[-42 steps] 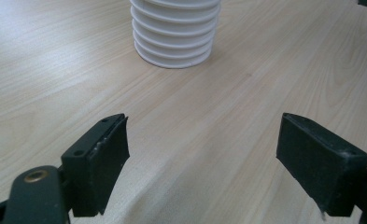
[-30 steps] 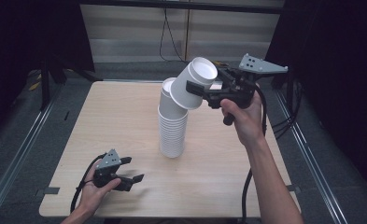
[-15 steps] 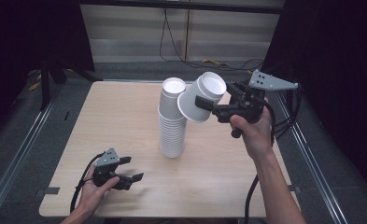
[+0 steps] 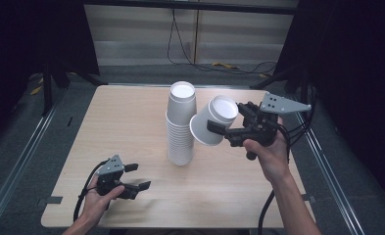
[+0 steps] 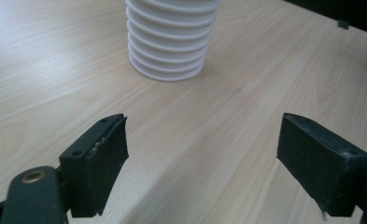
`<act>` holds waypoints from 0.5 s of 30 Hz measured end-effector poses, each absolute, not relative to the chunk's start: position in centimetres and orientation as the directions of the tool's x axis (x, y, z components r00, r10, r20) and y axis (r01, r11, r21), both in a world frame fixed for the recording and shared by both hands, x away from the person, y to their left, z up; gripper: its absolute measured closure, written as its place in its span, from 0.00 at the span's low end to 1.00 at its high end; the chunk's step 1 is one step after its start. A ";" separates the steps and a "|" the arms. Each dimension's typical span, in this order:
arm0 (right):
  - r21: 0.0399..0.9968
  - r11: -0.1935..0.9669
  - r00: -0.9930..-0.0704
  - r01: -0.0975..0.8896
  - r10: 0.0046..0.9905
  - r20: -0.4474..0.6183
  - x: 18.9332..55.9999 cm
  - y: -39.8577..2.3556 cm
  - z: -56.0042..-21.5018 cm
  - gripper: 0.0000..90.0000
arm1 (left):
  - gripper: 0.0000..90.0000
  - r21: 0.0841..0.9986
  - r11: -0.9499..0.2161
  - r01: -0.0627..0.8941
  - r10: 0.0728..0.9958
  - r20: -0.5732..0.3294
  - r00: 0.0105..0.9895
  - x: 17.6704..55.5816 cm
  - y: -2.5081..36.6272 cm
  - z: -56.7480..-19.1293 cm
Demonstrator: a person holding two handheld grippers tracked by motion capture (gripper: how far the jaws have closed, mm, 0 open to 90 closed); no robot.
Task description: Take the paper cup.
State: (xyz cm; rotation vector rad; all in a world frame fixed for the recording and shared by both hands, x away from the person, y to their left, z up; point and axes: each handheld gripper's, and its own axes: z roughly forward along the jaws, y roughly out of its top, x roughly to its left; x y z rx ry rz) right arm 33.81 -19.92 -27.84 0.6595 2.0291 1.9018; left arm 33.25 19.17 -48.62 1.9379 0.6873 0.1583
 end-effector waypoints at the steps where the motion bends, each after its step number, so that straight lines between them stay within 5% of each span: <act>1: 0.990 0.027 -0.858 0.137 0.502 0.105 33.8 -19.9 -28.1 0.23 | 0.18 0.870 -0.310 0.383 0.526 -0.179 0.832 33.2 19.2 -48.5; 15: 0.975 0.031 -0.855 0.218 0.489 0.175 33.6 -19.6 -32.8 0.23 | 0.17 0.902 -0.302 0.308 0.466 -0.142 0.873 32.8 18.1 -47.4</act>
